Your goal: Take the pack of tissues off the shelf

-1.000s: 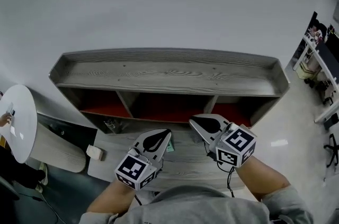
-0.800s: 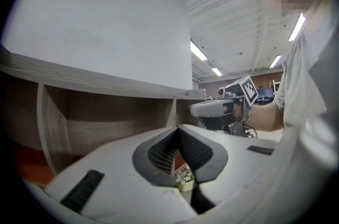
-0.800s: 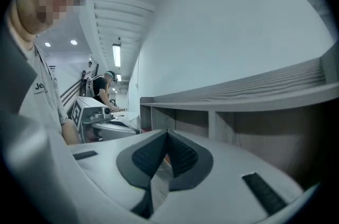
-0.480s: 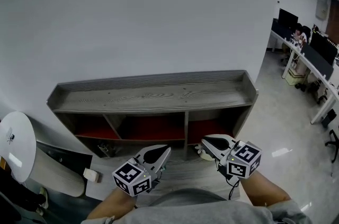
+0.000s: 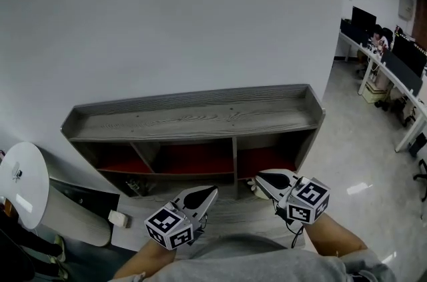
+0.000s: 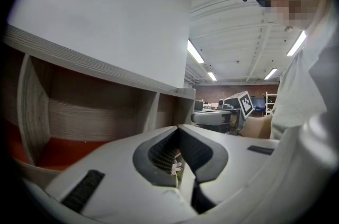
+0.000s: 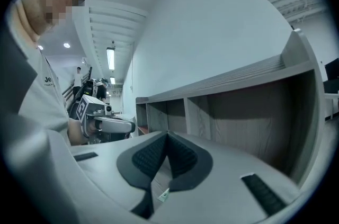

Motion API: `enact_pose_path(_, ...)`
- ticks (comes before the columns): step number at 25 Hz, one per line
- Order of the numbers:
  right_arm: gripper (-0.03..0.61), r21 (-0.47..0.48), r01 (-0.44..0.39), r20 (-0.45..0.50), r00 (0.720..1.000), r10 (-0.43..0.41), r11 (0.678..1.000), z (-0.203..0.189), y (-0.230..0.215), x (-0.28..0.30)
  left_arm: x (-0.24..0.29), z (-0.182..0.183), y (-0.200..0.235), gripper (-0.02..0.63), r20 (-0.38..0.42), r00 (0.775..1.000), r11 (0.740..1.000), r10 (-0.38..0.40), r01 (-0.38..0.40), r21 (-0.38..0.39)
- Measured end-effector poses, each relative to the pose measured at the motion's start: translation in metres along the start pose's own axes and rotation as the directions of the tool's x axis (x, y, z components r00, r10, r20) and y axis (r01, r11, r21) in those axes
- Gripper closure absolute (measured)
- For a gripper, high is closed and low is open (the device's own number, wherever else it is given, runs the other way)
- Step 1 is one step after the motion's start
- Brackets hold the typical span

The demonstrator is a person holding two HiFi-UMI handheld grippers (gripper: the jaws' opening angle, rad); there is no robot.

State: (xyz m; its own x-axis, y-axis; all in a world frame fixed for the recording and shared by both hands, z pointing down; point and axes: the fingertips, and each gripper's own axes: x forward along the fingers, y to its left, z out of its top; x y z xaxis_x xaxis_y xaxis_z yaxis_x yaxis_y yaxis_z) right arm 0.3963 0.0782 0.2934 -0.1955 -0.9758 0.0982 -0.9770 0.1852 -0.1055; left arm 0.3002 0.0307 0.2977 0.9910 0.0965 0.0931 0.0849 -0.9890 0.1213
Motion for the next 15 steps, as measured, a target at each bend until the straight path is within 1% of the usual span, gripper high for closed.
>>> enact_pose_path(8,0.561,-0.02,-0.038,-0.006,0.999,0.038,0.999,0.0,0.012,0.007,-0.017,-0.003,0.009,0.603,0.005,0.999,0.999,0.044,-0.044,-0.022)
enact_pose_path(15,0.561,-0.029,-0.052,-0.013,0.999,0.052,0.998,0.0,0.016,0.008,-0.021,-0.006,0.005,0.603,0.002,0.999,0.999,0.048,-0.048,-0.022)
